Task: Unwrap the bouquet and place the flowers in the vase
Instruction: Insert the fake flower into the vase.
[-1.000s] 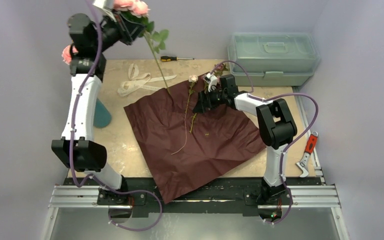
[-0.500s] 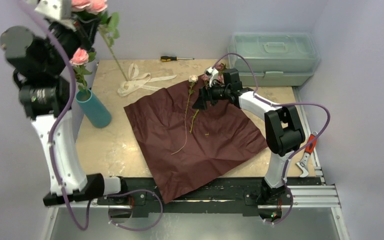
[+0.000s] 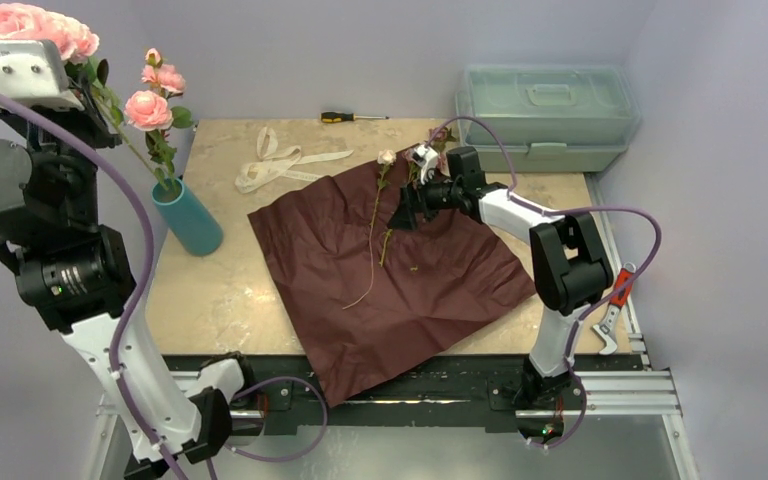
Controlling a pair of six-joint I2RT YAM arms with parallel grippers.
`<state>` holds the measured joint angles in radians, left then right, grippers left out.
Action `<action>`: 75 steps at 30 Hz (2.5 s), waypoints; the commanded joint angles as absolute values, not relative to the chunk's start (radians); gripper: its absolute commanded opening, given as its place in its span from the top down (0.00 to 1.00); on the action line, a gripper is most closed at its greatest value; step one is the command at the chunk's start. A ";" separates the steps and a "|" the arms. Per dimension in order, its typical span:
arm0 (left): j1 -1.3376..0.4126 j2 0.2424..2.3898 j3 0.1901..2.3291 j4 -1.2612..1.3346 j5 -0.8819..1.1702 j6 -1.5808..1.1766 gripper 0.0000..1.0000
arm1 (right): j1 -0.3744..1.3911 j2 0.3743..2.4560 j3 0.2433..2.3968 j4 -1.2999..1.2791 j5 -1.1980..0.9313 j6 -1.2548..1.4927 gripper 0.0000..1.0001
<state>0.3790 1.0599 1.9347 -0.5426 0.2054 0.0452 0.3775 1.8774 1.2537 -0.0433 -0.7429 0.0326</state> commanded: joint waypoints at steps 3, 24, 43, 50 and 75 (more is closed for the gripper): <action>0.394 1.144 1.898 -0.489 0.003 0.031 1.00 | 0.379 1.793 1.227 0.008 -0.770 0.048 0.02; 0.393 1.228 1.541 -0.323 0.045 0.008 1.00 | 0.378 1.714 1.164 0.019 -0.748 0.084 0.02; 0.394 1.251 1.478 -0.475 0.003 0.032 0.50 | 0.376 1.760 1.211 -0.021 -0.753 0.087 0.02; 0.394 1.293 1.680 -0.800 0.011 0.108 0.21 | 0.377 1.757 1.214 -0.020 -0.751 0.095 0.02; 0.086 1.319 1.524 -1.194 0.565 0.409 0.49 | 0.361 1.729 1.219 -0.061 -0.765 0.085 0.02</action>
